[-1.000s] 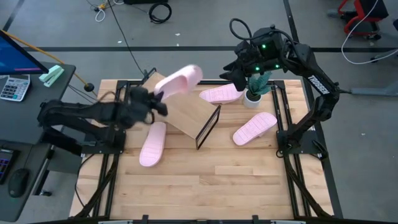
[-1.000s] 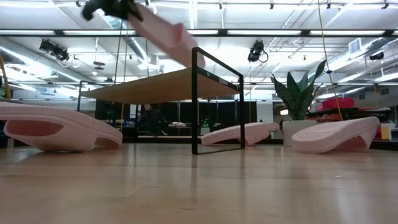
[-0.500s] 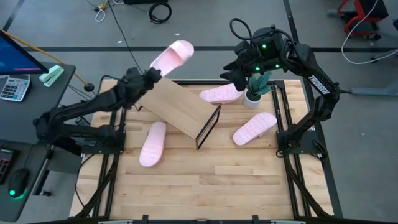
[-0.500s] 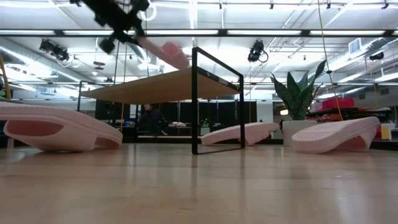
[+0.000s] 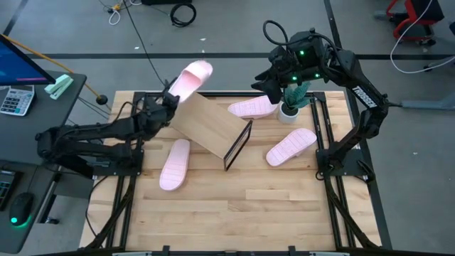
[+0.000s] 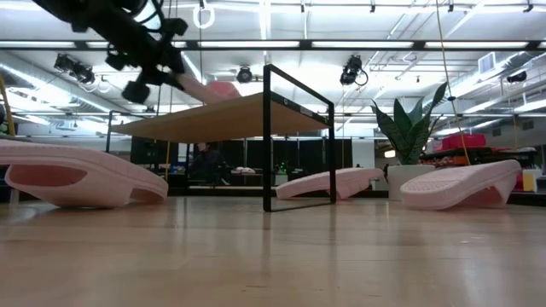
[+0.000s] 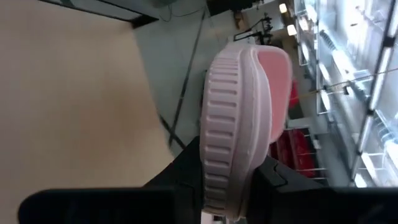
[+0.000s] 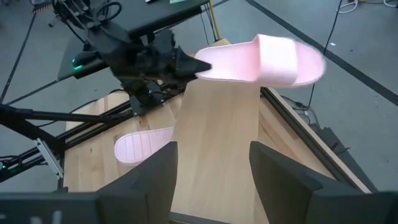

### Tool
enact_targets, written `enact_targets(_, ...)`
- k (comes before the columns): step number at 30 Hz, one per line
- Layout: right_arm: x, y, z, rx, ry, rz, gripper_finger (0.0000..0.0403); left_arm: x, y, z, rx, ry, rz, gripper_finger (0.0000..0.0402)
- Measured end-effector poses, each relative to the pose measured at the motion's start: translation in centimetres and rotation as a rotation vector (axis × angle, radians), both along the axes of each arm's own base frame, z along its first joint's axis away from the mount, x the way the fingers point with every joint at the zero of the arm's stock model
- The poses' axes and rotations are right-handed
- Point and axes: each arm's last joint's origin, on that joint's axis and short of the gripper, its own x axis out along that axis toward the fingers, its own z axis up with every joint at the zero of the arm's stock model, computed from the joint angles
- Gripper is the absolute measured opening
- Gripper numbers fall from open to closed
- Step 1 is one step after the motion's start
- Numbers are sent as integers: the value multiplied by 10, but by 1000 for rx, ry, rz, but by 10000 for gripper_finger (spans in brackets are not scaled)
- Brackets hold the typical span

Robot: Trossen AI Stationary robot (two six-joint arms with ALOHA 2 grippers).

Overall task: Pick and place slides into the shelf
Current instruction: Put the pink slipper on the shelf

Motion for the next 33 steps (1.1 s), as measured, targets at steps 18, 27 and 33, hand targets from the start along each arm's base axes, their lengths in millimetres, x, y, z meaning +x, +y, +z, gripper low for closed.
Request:
enact_targets(18,1,0,2,5,-20,-8,205,-38,-24,10,-82,67,30,75)
enact_targets(27,1,0,2,12,-20,-12,204,-30,-23,0,-113,119,43,75)
enact_targets(33,1,0,2,12,-21,-12,203,-34,-23,-4,-126,180,45,75)
